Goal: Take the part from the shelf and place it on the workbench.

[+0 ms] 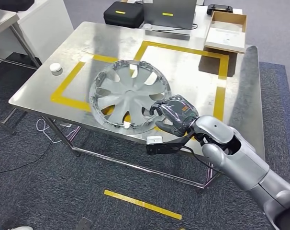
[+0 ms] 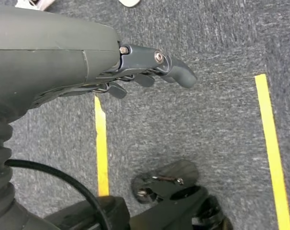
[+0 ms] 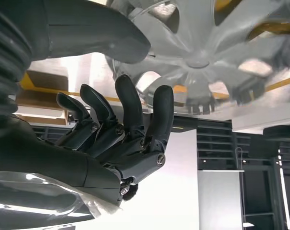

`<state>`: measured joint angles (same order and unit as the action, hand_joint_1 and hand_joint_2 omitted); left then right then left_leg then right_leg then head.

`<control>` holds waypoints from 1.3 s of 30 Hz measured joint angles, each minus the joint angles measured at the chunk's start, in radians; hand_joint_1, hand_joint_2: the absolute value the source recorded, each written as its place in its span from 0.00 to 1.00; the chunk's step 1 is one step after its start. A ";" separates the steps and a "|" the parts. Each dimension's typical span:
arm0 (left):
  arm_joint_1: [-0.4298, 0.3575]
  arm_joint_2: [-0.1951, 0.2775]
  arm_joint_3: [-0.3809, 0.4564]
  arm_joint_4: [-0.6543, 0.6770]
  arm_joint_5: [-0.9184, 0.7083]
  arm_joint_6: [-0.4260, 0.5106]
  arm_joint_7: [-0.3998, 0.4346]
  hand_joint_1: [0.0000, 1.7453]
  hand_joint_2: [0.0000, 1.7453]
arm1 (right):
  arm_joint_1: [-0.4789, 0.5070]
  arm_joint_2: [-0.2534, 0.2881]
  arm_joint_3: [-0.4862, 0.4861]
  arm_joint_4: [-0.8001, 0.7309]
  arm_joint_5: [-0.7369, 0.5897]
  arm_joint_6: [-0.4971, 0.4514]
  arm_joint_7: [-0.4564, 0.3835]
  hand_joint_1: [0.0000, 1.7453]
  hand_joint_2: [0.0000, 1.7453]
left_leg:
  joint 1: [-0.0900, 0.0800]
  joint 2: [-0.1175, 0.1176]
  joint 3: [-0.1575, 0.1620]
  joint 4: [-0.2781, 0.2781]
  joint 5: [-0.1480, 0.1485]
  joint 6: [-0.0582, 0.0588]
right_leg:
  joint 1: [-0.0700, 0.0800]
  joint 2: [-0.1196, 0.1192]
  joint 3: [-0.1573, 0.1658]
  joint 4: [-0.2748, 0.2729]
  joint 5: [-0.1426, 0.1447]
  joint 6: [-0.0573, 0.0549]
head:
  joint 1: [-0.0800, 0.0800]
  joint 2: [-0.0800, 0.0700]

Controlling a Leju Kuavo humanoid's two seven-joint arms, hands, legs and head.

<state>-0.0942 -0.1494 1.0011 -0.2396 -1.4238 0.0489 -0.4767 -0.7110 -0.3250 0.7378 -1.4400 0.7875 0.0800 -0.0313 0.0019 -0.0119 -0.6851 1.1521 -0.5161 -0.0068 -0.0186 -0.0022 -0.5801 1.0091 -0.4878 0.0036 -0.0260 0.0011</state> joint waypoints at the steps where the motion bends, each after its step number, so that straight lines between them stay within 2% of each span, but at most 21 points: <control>1: 0.000 0.000 0.000 0.000 0.003 -0.005 -0.001 0.00 1.00 | 0.004 0.000 0.003 0.001 0.000 0.000 0.000 1.00 1.00 | 0.002 0.001 -0.029 0.069 -0.031 -0.003 | 0.000 -0.001 0.001 0.000 -0.001 -0.002 | -0.001 0.000; 3: 0.003 0.000 0.000 0.000 0.008 -0.013 -0.003 0.00 1.00 | 0.014 0.000 0.008 0.004 0.000 0.000 -0.001 1.00 1.00 | 0.004 0.001 -0.064 0.152 -0.053 -0.007 | 0.001 -0.001 0.002 0.001 -0.001 -0.003 | -0.001 0.000; 4: 0.004 0.000 0.000 0.000 0.009 -0.014 -0.004 0.00 1.00 | 0.017 0.000 0.010 0.005 0.001 0.000 -0.001 1.00 1.00 | 0.004 0.001 -0.057 0.139 -0.035 -0.006 | 0.001 -0.001 0.003 0.001 -0.002 -0.003 | -0.001 0.000; 6: 0.004 0.002 0.000 0.000 0.010 -0.014 -0.005 0.00 1.00 | 0.019 0.000 0.012 0.005 0.001 0.000 -0.001 1.00 1.00 | 0.005 0.003 -0.001 0.020 0.031 0.000 | 0.001 0.000 0.007 0.001 -0.004 0.000 | -0.001 0.000; 8: 0.002 0.002 0.000 0.000 0.010 -0.015 -0.007 0.00 1.00 | 0.019 0.000 0.012 0.005 0.002 0.000 -0.002 1.00 1.00 | 0.002 0.004 0.052 -0.093 0.066 0.006 | 0.005 0.001 0.006 0.003 -0.007 0.007 | -0.001 0.000; 12: 0.004 0.003 0.000 0.000 0.012 -0.021 -0.018 0.00 1.00 | 0.021 -0.001 0.011 0.006 0.002 -0.002 -0.002 1.00 1.00 | 0.000 0.003 0.067 -0.130 0.065 0.022 | 0.006 0.000 0.002 0.002 -0.011 0.029 | 0.000 0.000; 13: 0.004 0.003 0.000 0.000 0.014 -0.025 -0.021 0.00 1.00 | 0.020 -0.002 0.009 0.006 0.001 -0.004 -0.002 1.00 1.00 | 0.002 0.003 0.070 -0.134 0.068 0.029 | 0.006 0.001 -0.006 0.017 -0.024 0.034 | 0.002 0.000; 15: 0.003 0.003 -0.001 0.000 0.018 -0.033 -0.026 0.00 1.00 | 0.022 -0.003 0.004 0.005 -0.001 -0.010 -0.002 1.00 1.00 | 0.005 0.003 0.074 -0.141 0.071 0.039 | 0.005 0.001 -0.052 0.110 -0.076 0.040 | 0.006 0.000; 17: 0.004 0.003 -0.001 0.000 0.022 -0.038 -0.028 0.00 1.00 | 0.028 -0.006 0.000 0.005 -0.002 -0.014 -0.003 0.50 0.50 | 0.004 0.003 0.073 -0.140 0.070 0.042 | 0.006 0.001 -0.117 0.242 -0.128 0.043 | 0.008 0.000; 18: 0.005 0.003 -0.001 0.000 0.023 -0.039 -0.030 0.00 1.00 | 0.032 -0.007 -0.002 0.005 -0.003 -0.015 -0.003 0.25 0.25 | 0.003 0.003 0.074 -0.140 0.069 0.043 | 0.006 0.001 -0.137 0.278 -0.132 0.044 | 0.008 0.000; 19: 0.007 0.003 -0.001 0.000 0.025 -0.040 -0.031 0.00 1.00 | 0.035 -0.010 -0.006 0.004 -0.003 -0.016 -0.003 0.00 0.00 | 0.003 0.003 0.074 -0.140 0.069 0.043 | 0.006 0.001 -0.140 0.276 -0.117 0.044 | 0.008 0.000; 21: 0.008 0.003 -0.001 0.000 0.030 -0.033 -0.033 0.00 0.50 | 0.037 -0.015 -0.017 -0.004 -0.004 -0.020 -0.003 0.00 0.00 | 0.002 0.002 0.075 -0.138 0.068 0.042 | 0.006 0.001 -0.089 0.162 -0.047 0.040 | 0.008 0.000; 23: 0.007 0.003 -0.001 0.000 0.037 -0.014 -0.026 0.00 0.00 | 0.038 -0.020 -0.029 -0.016 -0.008 -0.029 -0.002 0.00 0.00 | -0.001 0.001 0.073 -0.134 0.066 0.036 | 0.008 0.001 -0.025 0.036 -0.001 0.033 | 0.007 0.000; 24: 0.007 0.002 -0.001 0.000 0.040 -0.004 -0.020 0.00 0.00 | 0.041 -0.023 -0.036 -0.023 -0.010 -0.034 -0.001 0.00 0.00 | -0.003 0.001 0.072 -0.133 0.066 0.032 | 0.010 0.002 -0.008 0.006 0.004 0.030 | 0.006 0.000; 28: 0.011 0.003 0.000 0.000 0.053 0.025 -0.002 0.00 0.00 | 0.062 -0.035 -0.067 -0.054 -0.015 -0.051 0.001 0.00 0.00 | -0.002 0.001 0.066 -0.120 0.056 0.013 | 0.008 0.001 -0.001 -0.008 0.008 0.010 | 0.006 0.000; 30: 0.012 0.003 0.001 0.000 0.060 0.043 0.014 0.00 0.00 | 0.072 -0.038 -0.083 -0.073 -0.015 -0.063 0.001 0.00 0.00 | 0.002 0.003 0.035 -0.041 0.005 0.003 | 0.004 -0.001 0.002 -0.011 0.011 0.000 | 0.003 0.000; 32: 0.013 0.002 0.002 0.000 0.066 0.057 0.030 0.00 0.00 | 0.087 -0.041 -0.095 -0.092 -0.015 -0.074 0.002 0.00 0.00 | 0.005 0.004 -0.019 0.090 -0.057 -0.005 | 0.004 -0.001 0.003 -0.011 0.011 -0.003 | 0.002 0.000; 33: 0.014 0.002 0.003 0.000 0.069 0.061 0.036 0.00 0.00 | 0.096 -0.042 -0.101 -0.101 -0.015 -0.078 0.003 0.00 0.00 | 0.007 0.004 -0.037 0.134 -0.070 -0.007 | 0.004 -0.002 0.003 -0.010 0.011 -0.003 | 0.003 0.000; 34: 0.015 0.002 0.003 0.000 0.073 0.065 0.042 0.00 0.00 | 0.105 -0.043 -0.108 -0.110 -0.015 -0.081 0.005 0.00 0.00 | 0.007 0.004 -0.038 0.143 -0.065 -0.008 | 0.004 -0.002 0.003 -0.009 0.011 -0.002 | 0.002 0.000; 36: 0.016 0.002 0.005 0.000 0.081 0.069 0.049 0.00 0.00 | 0.118 -0.043 -0.123 -0.129 -0.015 -0.087 0.008 0.00 0.00 | 0.009 0.005 0.007 0.056 -0.010 -0.006 | 0.004 -0.002 0.003 -0.005 0.010 -0.001 | 0.002 0.000; 39: 0.014 0.000 0.008 0.000 0.086 0.075 0.056 0.00 0.75 | 0.125 -0.045 -0.141 -0.149 -0.013 -0.094 0.011 0.00 0.00 | 0.007 0.004 0.084 -0.106 0.047 0.004 | 0.008 0.000 -0.002 0.001 0.010 0.009 | 0.004 0.000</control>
<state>-0.0798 -0.1497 1.0093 -0.2396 -1.3382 0.1240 -0.4209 -0.5857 -0.3700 0.5967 -1.5889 0.7745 -0.0137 -0.0205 0.0086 -0.0074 -0.6011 1.0465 -0.4690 -0.0031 -0.0103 -0.0023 -0.5817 1.0098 -0.4781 0.0122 -0.0224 0.0012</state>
